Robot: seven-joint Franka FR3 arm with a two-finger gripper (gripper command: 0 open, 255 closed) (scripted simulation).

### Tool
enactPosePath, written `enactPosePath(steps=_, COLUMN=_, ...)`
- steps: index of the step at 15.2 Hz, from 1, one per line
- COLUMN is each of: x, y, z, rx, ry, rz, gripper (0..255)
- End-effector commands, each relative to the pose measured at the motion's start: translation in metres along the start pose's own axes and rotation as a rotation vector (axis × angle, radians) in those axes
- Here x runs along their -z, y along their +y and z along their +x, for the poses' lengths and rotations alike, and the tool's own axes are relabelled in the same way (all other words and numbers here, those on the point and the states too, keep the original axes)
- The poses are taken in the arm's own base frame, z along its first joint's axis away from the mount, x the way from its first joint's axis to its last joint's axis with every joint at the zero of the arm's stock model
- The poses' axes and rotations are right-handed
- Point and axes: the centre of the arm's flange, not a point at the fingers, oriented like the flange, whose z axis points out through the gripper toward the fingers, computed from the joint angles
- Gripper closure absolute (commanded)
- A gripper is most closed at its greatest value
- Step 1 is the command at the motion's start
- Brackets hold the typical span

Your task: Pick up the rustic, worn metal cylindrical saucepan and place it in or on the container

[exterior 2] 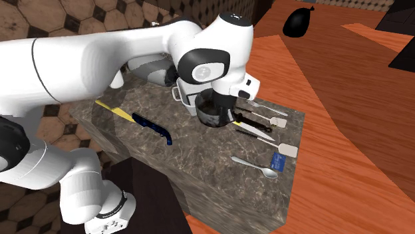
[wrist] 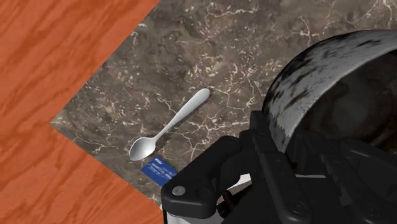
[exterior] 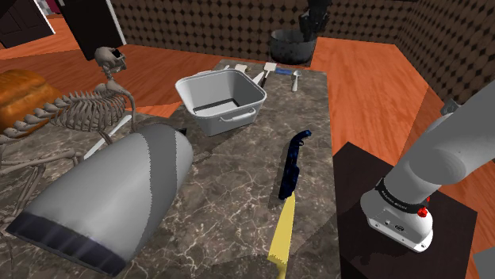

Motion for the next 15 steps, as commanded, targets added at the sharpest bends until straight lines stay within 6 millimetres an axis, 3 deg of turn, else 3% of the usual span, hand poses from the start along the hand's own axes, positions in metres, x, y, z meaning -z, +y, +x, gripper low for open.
enactPosePath(steps=1, x=0.004, y=-0.013, z=0.001, rx=0.000, ry=0.000, rz=0.000, gripper=255)
enactPosePath(steps=15, x=-0.008, y=-0.198, z=0.006, rx=0.000, ry=0.000, rz=0.000, gripper=255)
